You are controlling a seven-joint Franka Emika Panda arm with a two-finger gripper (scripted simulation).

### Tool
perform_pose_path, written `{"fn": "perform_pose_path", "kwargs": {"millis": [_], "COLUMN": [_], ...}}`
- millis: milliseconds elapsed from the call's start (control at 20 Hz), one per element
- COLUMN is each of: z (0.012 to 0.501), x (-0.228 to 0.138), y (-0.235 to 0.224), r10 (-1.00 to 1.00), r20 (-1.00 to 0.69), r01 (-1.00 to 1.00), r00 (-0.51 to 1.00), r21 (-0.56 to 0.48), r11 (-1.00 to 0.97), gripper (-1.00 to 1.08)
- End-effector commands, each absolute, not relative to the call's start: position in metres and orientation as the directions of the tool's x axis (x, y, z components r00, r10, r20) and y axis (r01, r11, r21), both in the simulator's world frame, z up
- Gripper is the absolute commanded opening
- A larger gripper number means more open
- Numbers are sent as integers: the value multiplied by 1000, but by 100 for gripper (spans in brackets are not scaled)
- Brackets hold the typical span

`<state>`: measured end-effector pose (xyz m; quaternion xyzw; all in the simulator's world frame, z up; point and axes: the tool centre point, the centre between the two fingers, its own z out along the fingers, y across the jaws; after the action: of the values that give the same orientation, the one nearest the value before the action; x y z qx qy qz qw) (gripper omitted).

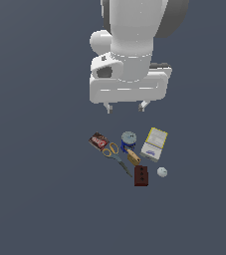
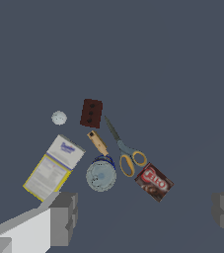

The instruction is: Pick up a designated object from a clutter of objects.

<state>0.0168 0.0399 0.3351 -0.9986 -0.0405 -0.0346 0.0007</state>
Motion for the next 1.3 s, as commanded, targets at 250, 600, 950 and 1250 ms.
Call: {"fn": "perform_pose_path", "kwargs": {"millis": [250,600,950,1250], "z": [292,220,146,108], "x": [28,39,39,34], "y": [49,65,83,93], "r10": [195,380,554,637], "r20": [54,30,9,2], "r01": [194,380,554,637], "r00": [979,924,832,771], "r21": [14,23,15,5], "r11": [-981,-925,-832,-771], "gripper": [100,100,100,100]}}
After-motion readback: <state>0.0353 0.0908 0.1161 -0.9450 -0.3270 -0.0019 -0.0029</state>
